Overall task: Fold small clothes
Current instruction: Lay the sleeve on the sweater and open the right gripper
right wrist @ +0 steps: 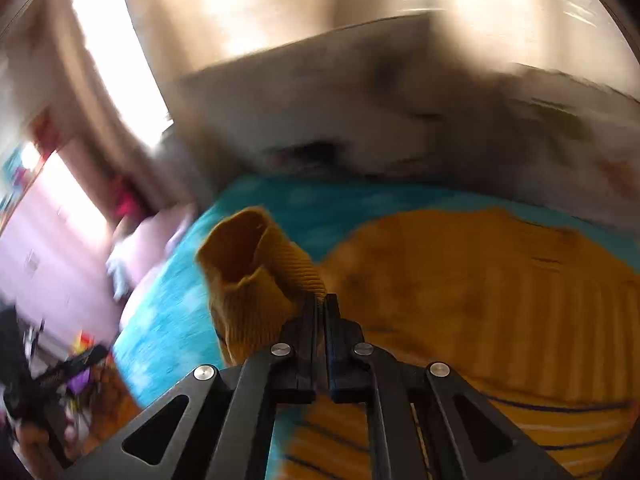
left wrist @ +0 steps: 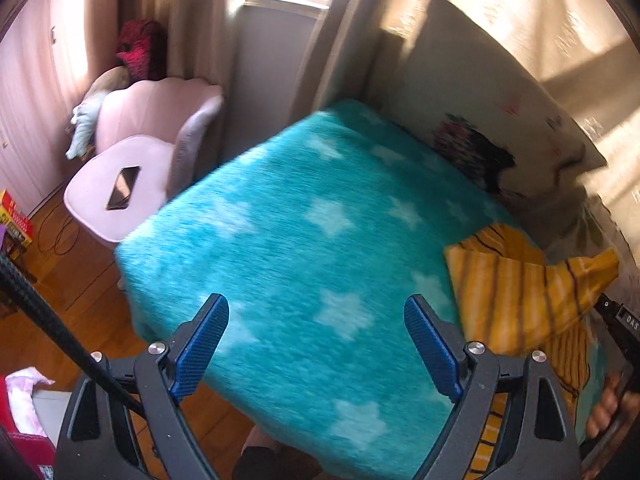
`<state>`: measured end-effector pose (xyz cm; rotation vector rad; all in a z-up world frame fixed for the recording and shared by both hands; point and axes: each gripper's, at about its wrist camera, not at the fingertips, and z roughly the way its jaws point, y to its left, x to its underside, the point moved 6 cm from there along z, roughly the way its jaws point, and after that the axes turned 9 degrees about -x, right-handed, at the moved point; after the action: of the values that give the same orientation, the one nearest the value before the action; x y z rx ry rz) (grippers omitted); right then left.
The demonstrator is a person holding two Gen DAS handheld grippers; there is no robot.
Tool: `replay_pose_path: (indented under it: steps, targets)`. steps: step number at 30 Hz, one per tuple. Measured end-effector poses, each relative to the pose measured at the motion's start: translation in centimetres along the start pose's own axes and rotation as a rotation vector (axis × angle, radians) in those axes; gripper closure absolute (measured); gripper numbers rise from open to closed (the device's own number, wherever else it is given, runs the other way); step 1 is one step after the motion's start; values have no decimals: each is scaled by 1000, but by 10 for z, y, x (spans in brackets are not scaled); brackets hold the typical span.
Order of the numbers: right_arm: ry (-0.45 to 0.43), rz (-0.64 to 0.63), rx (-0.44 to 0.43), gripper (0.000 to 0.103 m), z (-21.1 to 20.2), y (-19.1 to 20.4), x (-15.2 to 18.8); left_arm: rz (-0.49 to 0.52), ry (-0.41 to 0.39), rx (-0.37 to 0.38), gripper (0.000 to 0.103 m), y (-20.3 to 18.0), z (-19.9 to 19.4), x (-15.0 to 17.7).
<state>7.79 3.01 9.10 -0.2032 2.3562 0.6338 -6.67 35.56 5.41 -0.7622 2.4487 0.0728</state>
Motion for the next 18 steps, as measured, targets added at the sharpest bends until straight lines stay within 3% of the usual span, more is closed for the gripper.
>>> replay_pose_path:
  steps: [2, 5, 8, 12, 16, 18]
  targets:
    - [-23, 99, 87, 99, -24, -67, 0, 37, 3, 21, 14, -27, -4, 11]
    - [-20, 191, 287, 99, -56, -170, 18, 97, 22, 51, 14, -71, -6, 31]
    - [26, 244, 375, 100, -63, -229, 39, 145, 52, 89, 14, -107, -5, 46]
    - [82, 296, 429, 100, -67, -275, 65, 197, 84, 82, 14, -140, 1, 65]
    - [28, 344, 425, 97, -102, -294, 70, 220, 93, 82, 14, -156, -4, 81]
    - [3, 347, 423, 88, -120, -298, 71, 222, 92, 81, 14, -160, -6, 85]
